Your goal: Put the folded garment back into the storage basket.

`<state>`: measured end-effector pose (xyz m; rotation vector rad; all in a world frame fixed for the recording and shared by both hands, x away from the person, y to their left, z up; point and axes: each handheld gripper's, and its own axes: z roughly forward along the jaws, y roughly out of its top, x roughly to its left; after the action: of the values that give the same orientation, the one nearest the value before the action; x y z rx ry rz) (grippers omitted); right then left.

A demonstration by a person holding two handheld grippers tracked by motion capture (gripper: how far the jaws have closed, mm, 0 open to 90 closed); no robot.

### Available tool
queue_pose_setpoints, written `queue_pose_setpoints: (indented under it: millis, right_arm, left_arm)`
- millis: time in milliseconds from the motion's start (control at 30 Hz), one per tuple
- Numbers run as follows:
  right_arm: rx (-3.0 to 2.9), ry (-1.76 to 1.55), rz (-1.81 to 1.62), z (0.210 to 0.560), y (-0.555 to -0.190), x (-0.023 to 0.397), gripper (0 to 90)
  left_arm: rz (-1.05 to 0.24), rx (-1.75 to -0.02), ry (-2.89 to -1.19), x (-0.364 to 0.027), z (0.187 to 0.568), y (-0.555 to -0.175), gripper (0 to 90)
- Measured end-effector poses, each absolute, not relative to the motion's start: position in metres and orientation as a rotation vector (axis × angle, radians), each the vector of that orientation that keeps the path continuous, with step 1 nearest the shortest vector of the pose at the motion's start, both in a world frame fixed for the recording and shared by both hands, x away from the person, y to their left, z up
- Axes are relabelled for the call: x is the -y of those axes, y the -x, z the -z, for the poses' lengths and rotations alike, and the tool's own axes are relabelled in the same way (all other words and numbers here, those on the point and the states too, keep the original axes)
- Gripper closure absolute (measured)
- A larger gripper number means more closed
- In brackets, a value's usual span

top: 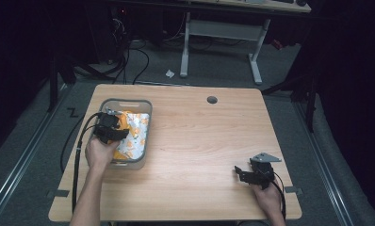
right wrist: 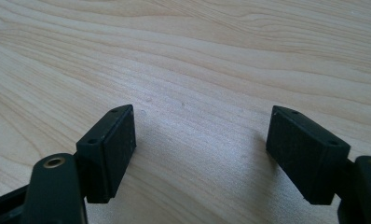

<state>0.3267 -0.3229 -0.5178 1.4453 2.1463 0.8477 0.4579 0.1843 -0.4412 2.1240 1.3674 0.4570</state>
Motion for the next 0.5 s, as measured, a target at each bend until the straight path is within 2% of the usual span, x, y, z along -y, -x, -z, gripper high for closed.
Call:
queue_pose_setpoints:
  millis: [133,500]
  right_arm:
    - [-2.146,-1.446,-0.847,0.518,-0.327,0.323,24.3]
    - [-2.147,-1.444,-0.847,0.518,-0.327,0.323,24.3]
  left_arm:
    - [-0.513,-1.375,-2.065,-0.190,0.431,-0.451,47.6]
    - [-0.521,-1.275,-1.970,-0.176,0.410,-0.431,42.6]
